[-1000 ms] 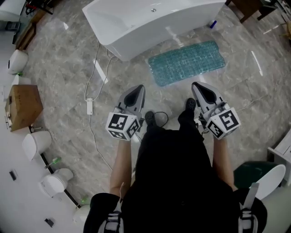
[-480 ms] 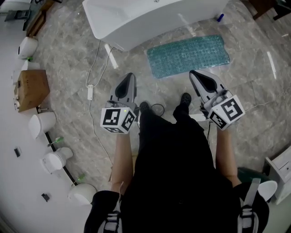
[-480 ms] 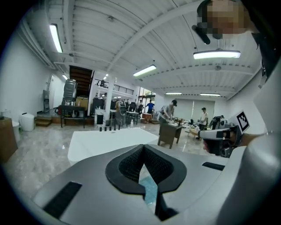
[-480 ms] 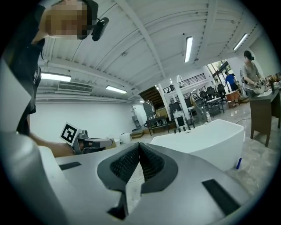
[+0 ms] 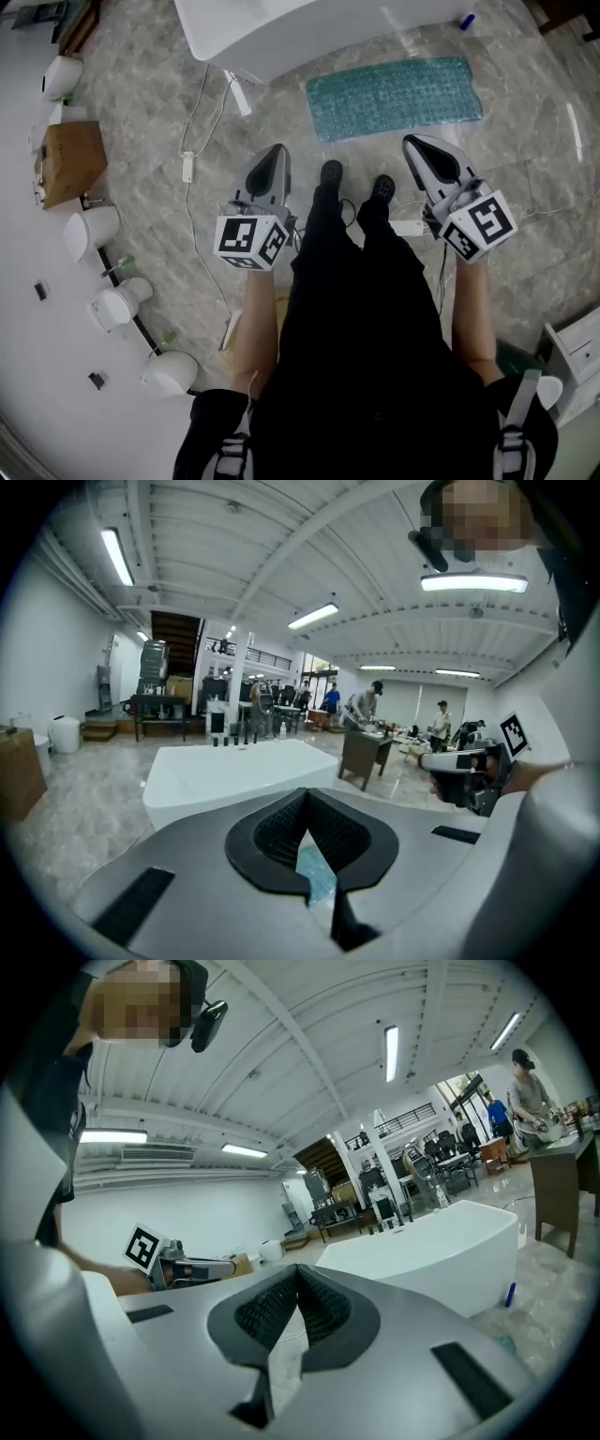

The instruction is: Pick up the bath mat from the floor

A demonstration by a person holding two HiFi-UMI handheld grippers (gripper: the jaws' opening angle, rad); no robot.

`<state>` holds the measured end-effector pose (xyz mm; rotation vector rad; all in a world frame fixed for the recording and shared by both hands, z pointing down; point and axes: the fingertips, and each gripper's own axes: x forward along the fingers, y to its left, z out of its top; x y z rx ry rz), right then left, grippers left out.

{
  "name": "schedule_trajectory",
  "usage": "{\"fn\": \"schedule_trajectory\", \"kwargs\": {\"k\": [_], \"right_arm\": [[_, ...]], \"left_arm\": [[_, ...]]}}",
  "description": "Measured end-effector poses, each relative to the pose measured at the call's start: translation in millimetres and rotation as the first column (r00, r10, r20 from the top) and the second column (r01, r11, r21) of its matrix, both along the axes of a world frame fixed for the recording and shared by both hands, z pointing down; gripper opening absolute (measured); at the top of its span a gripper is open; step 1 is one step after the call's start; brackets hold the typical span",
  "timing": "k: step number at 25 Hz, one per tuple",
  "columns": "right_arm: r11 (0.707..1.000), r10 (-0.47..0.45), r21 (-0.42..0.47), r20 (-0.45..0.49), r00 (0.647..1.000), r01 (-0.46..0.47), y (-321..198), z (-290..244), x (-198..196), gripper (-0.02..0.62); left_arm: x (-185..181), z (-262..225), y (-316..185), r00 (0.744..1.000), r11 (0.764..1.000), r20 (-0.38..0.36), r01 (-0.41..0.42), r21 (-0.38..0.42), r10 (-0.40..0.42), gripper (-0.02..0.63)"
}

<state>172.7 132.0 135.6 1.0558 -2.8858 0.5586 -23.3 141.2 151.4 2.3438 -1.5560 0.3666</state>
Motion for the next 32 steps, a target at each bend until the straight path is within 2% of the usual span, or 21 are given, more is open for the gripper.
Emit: {"fn": "schedule_trajectory", "kwargs": {"k": [5,12,19,26,29,32], "right_arm": [[0.999,0.019,-0.036,-0.002,1.000,-0.020,-3,15,5,0.012],[0.999,0.016,-0.045,-0.073,0.997,-0.019,-22,24,-6,0.012],[1.000,0.006,-0.027,-0.138,0.990,-0.009,-76,9,-37,0.012],[0.994,0.098,-0.023,-0.146,0.984,-0.103,-138,16,-63,0.012],[0.992,0.112,-0.047,-0.160,0.981,-0.121,-152,26,-71,0.012],[0.990,0.087,-0.089,-0.198,0.976,-0.106,-168,47,-80,0.012]], "left_arm": [[11,17,-8,0.998,0.997,0.020,-0.058,-0.048,0.059,0.009],[0,58,-30,0.997,0.992,0.011,-0.074,-0.106,0.075,0.008],[-35,71,-86,0.997,0.991,-0.011,-0.071,-0.112,0.070,0.009],[-61,107,-144,0.996,0.991,0.029,-0.086,-0.099,0.089,0.009],[-65,126,-151,0.994,0.986,0.046,-0.091,-0.142,0.098,0.008],[-70,154,-157,0.993,0.977,0.061,-0.089,-0.196,0.102,0.008]]}}
